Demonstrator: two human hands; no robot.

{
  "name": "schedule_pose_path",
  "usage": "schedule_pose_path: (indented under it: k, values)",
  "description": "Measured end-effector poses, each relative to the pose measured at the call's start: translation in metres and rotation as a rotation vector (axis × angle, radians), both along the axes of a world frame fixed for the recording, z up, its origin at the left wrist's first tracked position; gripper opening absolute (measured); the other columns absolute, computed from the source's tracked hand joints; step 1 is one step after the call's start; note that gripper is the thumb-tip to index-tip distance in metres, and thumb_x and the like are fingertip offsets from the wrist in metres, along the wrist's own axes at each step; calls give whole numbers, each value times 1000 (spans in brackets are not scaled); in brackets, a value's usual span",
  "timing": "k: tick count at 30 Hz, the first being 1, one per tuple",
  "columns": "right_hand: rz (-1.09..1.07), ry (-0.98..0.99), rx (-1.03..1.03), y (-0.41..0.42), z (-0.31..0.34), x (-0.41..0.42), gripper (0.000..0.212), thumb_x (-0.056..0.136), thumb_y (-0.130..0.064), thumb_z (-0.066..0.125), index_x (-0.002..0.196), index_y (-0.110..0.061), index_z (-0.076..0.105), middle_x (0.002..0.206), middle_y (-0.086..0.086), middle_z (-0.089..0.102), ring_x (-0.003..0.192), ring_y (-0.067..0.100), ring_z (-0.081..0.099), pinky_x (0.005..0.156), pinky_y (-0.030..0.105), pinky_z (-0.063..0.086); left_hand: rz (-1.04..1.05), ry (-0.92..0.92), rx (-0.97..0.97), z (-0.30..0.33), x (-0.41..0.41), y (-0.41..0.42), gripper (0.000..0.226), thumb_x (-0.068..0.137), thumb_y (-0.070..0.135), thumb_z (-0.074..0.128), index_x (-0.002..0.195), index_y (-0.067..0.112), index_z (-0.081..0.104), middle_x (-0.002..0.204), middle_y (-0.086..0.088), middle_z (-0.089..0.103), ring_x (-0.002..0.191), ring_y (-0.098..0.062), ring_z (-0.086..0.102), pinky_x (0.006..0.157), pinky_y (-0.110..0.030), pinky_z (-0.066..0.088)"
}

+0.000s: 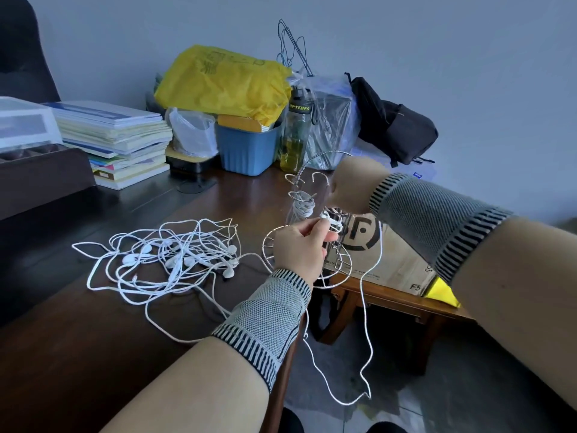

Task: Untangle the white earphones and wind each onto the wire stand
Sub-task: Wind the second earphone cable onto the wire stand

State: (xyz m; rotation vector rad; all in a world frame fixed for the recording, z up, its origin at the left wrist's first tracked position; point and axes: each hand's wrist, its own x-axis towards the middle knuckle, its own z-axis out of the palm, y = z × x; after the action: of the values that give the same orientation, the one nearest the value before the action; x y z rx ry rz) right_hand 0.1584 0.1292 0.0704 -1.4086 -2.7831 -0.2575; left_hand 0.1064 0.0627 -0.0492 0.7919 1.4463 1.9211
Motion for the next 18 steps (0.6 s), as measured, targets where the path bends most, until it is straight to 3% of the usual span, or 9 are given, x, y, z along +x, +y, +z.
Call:
schedule_pose_path:
  k: [2,4,6,8,11,13,15,18]
  values:
    - [17,29,-106,-1,3,-7,26,96,-27,55,94,-4,68,75,3,58,61,12,50,45,19,36,15,22,0,-1,1,1,16,91,17,65,77,23,70,59,8,70,37,-1,47,42,-15,38]
    - [40,63,-170,-9,4,-9,30,94,-31,57,104,-5,70,89,7,67,68,13,54,48,19,40,38,31,8,-1,-1,2,18,91,17,65,75,24,70,60,8,70,37,-1,48,44,-15,40]
    - [93,23,-92,-19,4,-10,29,94,-30,55,100,-6,71,91,8,69,72,15,57,53,21,46,61,27,19,-1,-3,1,17,92,16,65,77,21,72,61,7,70,37,-2,48,43,-14,40]
    - [137,-53,53,-30,2,-9,23,94,-23,53,89,-8,70,79,4,63,69,16,57,56,25,48,72,51,19,0,-4,1,17,92,13,62,80,13,75,61,8,69,36,-1,47,41,-12,37]
    - [167,-144,212,-50,-3,-9,30,93,-9,52,63,-11,45,67,1,47,60,15,48,58,32,48,80,118,-23,-1,-3,1,35,91,5,57,60,16,66,41,13,56,33,-1,45,38,-11,32]
    - [239,-190,256,-62,-7,-10,29,93,-6,50,66,-6,38,70,0,41,68,19,49,65,34,50,100,82,-43,-3,-5,3,53,87,-7,52,43,22,53,32,11,46,30,-3,41,38,-16,31]
    - [300,-201,261,-69,-15,-7,16,94,-8,46,79,-12,40,80,2,39,73,22,47,63,35,45,96,29,-20,-6,-7,6,60,82,-16,49,32,16,48,30,11,40,31,-3,35,41,-17,28]
    - [323,-46,266,-63,-38,6,10,94,-11,44,89,-14,53,91,2,43,70,23,45,60,33,37,77,-34,14,-5,-11,5,52,88,-11,55,47,18,67,35,15,45,35,0,35,45,-18,30]
